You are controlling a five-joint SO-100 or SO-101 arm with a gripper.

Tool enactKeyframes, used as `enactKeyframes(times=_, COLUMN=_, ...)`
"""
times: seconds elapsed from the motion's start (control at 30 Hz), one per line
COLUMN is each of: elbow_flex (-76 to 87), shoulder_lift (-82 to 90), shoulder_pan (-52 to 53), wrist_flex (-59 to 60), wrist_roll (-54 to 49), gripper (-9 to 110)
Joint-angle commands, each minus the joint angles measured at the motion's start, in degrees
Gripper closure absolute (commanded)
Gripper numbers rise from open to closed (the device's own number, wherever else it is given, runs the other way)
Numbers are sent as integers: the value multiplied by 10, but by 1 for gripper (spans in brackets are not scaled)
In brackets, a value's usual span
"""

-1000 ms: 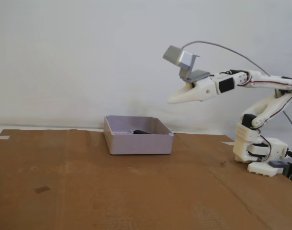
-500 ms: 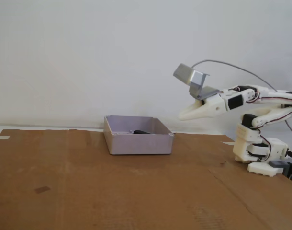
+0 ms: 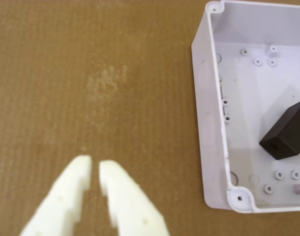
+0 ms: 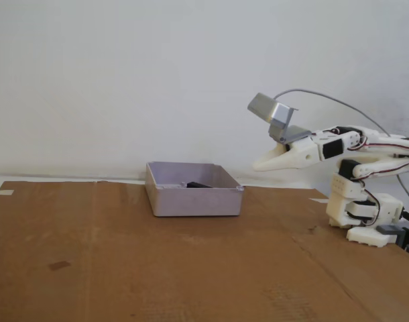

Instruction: Grasp a block and put it in the box.

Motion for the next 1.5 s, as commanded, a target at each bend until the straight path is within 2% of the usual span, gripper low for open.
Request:
enactKeyframes(times=0.0, elbow_flex=-1, shoulder_lift=47, shoulder_pan=-3, wrist_flex=-29, wrist_roll=-4, gripper=101)
enactKeyframes(times=0.97, elbow_flex=105, shoulder_lift=180, shoulder_pan=1, wrist_flex=-16, wrist_roll=-9, gripper=101)
enactKeyframes(times=1.47, elbow_flex=103, shoulder_lift=228, shoulder_pan=-13, wrist_flex=259, wrist_roll=-14, gripper=101)
